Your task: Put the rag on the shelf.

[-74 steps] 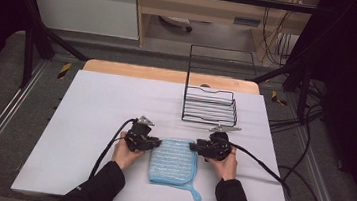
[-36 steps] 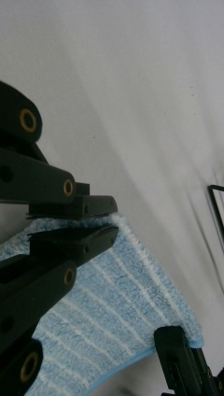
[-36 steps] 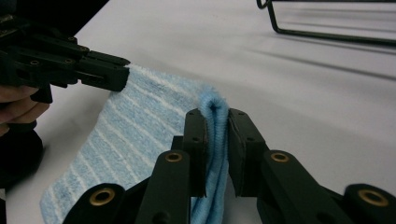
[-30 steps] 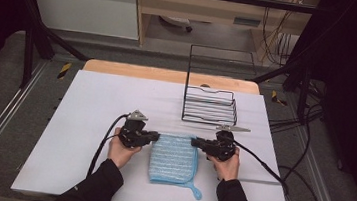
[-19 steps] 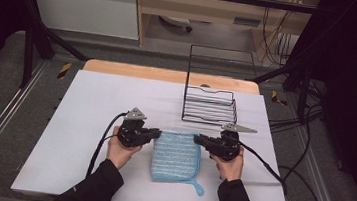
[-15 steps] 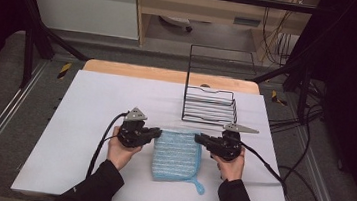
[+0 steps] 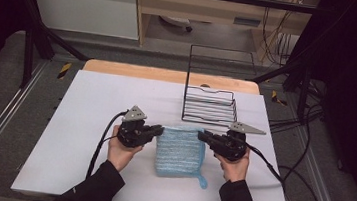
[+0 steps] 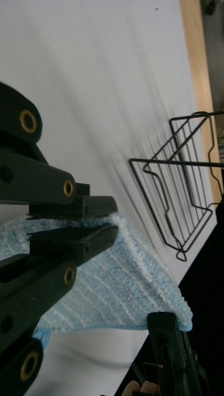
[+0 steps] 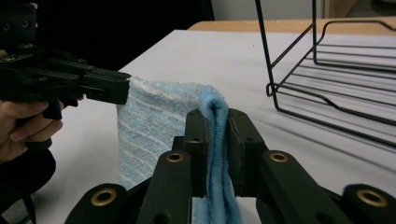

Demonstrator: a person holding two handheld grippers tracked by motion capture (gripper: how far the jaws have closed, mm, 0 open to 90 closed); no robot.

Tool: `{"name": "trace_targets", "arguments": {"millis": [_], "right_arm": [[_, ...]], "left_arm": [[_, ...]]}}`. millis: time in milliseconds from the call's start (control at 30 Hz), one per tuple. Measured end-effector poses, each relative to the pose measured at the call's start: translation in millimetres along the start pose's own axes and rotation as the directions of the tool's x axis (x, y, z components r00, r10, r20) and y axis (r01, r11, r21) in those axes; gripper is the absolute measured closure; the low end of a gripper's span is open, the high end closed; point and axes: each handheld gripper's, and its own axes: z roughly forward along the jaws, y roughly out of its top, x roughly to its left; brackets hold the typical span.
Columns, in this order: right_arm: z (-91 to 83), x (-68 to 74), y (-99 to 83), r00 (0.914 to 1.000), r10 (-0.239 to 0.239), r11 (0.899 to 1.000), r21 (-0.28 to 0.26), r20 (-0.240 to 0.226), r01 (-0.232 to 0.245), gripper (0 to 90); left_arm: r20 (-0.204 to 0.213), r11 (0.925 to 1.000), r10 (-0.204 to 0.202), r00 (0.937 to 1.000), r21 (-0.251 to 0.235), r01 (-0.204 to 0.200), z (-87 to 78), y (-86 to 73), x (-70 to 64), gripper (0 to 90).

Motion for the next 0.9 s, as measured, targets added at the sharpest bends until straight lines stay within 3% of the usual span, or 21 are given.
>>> {"name": "trace_targets", "arguments": {"millis": [233,567,733,900], "right_arm": [[-14.9,8.4,10.9,0.999,-0.037,0.998,-0.05,0.025,0.039,80.2],[-31.7,16.1,21.1,0.9969,-0.061,0.992,-0.107,0.05,0.066,80.4],[-40.0,19.6,27.7,0.9921,-0.09,0.986,-0.136,0.087,0.102,80.3],[-48.7,20.7,35.2,0.9908,-0.092,0.979,-0.174,0.099,0.108,80.4]], "left_arm": [[0.003,0.9986,0.032,0.9995,-0.041,-0.032,-7.0,12.2,-10.7,83.8],[0.01,0.9946,0.049,0.9987,-0.092,-0.048,-10.0,29.0,-20.2,83.9],[0.007,0.9914,0.058,0.9983,-0.118,-0.057,-8.4,39.6,-24.4,83.9],[0.009,0.9874,0.071,0.9975,-0.143,-0.069,-9.0,50.2,-29.2,83.9]]}}
